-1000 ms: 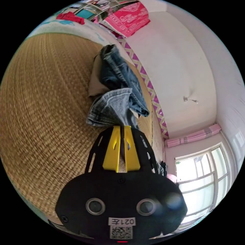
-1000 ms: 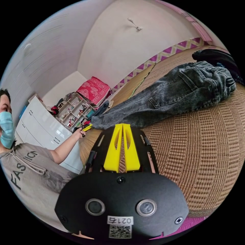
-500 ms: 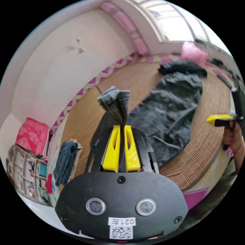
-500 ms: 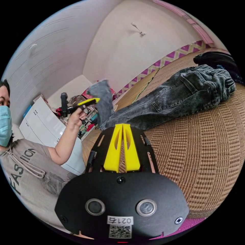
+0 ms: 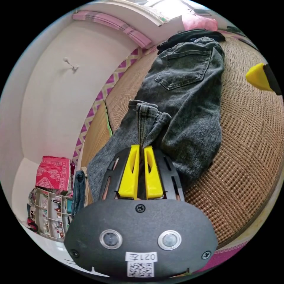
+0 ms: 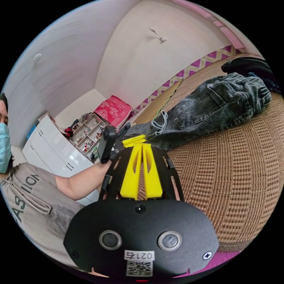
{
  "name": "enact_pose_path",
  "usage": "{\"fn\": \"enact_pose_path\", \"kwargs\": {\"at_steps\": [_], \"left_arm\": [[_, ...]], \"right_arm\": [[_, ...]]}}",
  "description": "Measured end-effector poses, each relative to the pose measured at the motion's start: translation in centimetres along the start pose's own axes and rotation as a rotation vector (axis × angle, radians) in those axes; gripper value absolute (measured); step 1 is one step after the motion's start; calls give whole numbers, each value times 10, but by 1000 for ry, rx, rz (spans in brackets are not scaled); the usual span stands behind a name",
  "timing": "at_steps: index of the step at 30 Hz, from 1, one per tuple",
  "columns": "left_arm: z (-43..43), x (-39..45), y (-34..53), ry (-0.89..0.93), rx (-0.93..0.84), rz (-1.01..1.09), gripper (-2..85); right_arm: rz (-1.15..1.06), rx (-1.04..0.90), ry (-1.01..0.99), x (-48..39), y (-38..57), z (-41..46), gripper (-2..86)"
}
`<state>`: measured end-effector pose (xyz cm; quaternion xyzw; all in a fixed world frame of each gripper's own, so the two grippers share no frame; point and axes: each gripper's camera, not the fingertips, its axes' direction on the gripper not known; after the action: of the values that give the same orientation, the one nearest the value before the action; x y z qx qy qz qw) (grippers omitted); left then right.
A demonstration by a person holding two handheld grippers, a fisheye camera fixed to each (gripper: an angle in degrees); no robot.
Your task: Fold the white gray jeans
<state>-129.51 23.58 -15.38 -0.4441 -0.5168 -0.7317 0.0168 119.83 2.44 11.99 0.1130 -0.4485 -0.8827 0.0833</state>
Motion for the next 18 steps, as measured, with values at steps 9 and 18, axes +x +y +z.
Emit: {"fn": "enact_pose_path", "kwargs": {"at_steps": [9, 18], "left_arm": [[-43, -94, 62, 370, 321, -85, 54], [-8, -205, 204, 556, 358, -393, 28]], "right_arm": [[395, 262, 256, 23, -42, -104, 135], [737, 379, 266, 68, -103, -128, 124]]}}
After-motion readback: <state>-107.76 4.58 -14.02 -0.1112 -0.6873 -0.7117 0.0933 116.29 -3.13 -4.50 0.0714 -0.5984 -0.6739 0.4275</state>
